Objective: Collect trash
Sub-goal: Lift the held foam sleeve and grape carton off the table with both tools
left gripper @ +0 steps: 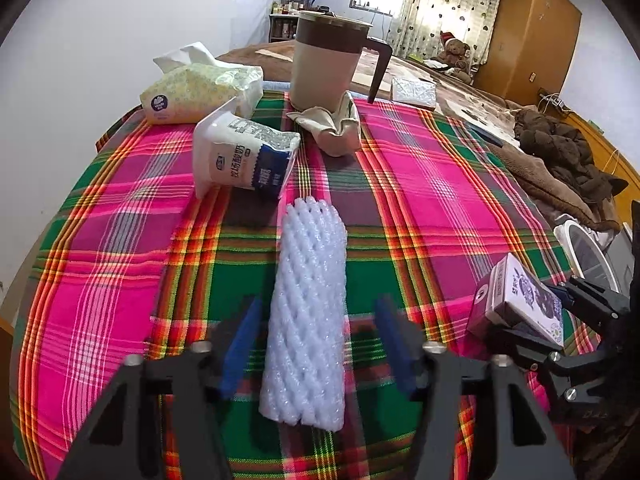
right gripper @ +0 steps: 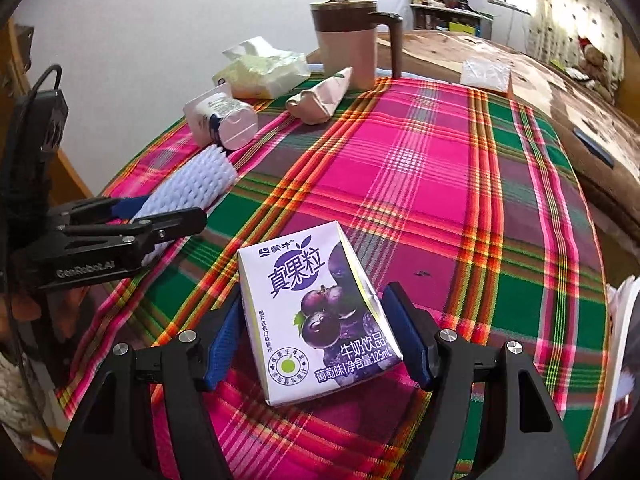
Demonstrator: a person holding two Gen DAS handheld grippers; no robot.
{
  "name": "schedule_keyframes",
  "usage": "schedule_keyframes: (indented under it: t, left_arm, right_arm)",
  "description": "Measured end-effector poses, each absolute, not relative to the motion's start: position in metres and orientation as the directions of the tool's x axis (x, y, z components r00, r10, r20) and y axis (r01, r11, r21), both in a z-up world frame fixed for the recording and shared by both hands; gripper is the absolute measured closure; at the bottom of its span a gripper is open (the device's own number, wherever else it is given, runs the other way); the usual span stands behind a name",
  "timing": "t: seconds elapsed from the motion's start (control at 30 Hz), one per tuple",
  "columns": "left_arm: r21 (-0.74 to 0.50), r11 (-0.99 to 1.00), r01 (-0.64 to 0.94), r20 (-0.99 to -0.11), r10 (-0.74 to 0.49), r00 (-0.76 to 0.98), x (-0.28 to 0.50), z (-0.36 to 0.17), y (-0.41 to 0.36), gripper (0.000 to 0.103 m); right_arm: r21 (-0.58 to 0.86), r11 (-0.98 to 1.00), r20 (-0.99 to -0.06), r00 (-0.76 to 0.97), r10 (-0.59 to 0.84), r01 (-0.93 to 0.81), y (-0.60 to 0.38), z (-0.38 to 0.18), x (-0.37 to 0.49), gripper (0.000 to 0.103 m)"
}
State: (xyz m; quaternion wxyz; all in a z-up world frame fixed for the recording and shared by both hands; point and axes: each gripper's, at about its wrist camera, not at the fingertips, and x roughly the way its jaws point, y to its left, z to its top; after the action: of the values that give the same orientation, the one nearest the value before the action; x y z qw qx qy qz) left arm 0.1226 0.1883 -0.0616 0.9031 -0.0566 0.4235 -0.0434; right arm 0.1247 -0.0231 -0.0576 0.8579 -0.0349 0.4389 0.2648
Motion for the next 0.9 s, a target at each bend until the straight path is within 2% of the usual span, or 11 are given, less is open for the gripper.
schedule_keyframes:
  t: [0.07,0.3,0.9]
  left_arm:
    - [-0.136,0.99,0.036,-0.758,-0.127,0.64,0.123,-0.061,0.186,0.062]
    - [-0.128,0.991,0.048,-0.75,-0.128,0.649,0.122,-0.057,0.178,0.073]
    - [-0.135,0.985,0.105,-0.693,-0.17,0.701,0.107,-0.027,0.149,0.073]
  right_arm:
    - [0.18,0.86,-0.767,0.479,0.426,-0.477,-0.025,-0.058,0.125,0.039]
    - [0.181,0.867,-0.753,0.502,0.426,-0.463,-0.03,-0.054,0.123,0.04]
    - [0.204,0.906,-0.688,0.604,0.402,-0.37,-0.064,-0.029,0.116,0.04]
